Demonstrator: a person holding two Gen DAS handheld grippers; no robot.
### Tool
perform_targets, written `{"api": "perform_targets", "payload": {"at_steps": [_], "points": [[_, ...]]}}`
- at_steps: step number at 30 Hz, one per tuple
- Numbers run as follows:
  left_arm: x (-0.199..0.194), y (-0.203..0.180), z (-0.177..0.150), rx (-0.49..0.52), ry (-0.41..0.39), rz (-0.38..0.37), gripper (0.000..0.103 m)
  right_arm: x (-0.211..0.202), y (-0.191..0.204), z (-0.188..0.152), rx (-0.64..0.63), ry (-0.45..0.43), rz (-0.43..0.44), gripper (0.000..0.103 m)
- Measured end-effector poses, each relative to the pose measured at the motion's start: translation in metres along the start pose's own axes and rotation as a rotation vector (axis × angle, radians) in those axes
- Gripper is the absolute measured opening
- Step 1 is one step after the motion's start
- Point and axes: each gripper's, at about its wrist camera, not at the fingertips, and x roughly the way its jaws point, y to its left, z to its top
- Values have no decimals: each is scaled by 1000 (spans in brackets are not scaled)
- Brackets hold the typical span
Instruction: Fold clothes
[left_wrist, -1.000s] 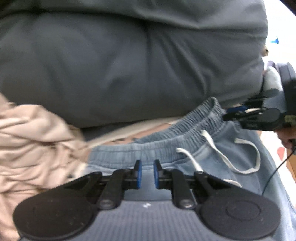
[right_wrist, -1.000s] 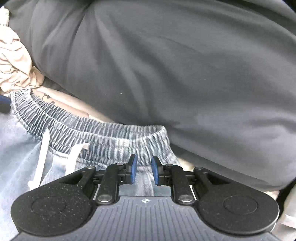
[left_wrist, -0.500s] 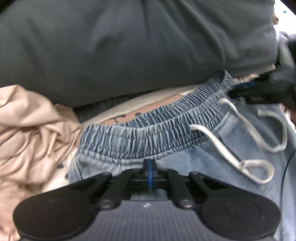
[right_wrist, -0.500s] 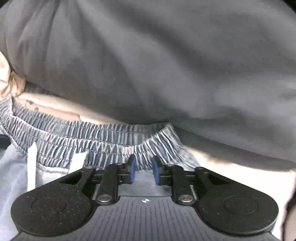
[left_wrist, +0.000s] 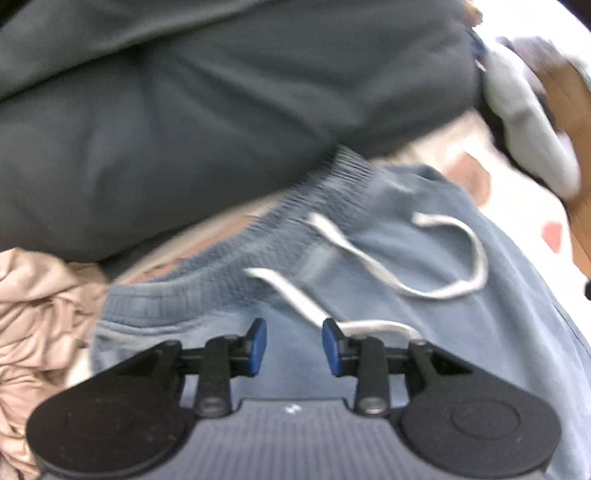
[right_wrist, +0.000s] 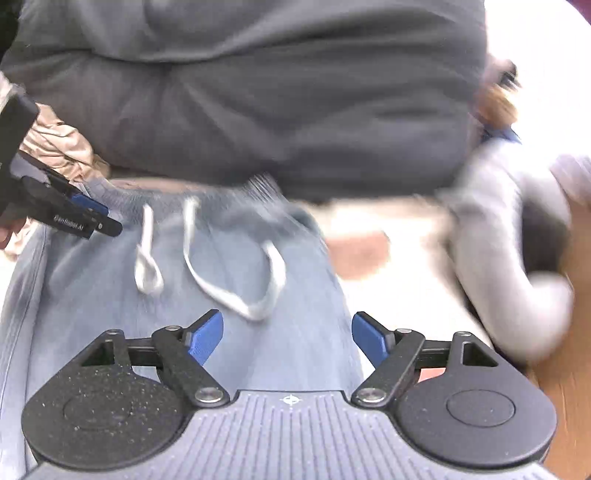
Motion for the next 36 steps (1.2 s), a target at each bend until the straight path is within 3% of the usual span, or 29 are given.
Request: {"api": "perform_targets", "payload": {"at_steps": [3, 8, 16, 21, 31, 36], "points": [[-4, -31, 3, 44, 20, -20, 38, -26, -26, -40, 132, 32, 2, 82], [-10, -83, 9, 113, 71, -73, 43, -72, -62, -91, 226, 42, -61, 82], [-37, -156, 49, 288, 109, -131, 49, -139, -106, -164, 433, 4, -151, 82], [-57, -203, 72, 440, 130, -199, 66, -168, -120, -201, 581, -1, -181, 82], [-18, -272, 50, 561, 95, -425, 66, -189, -106, -278, 561, 0, -319, 82], [6, -288, 32, 639, 120, -507, 66, -213, -84, -316, 588, 42, -455, 82]]}}
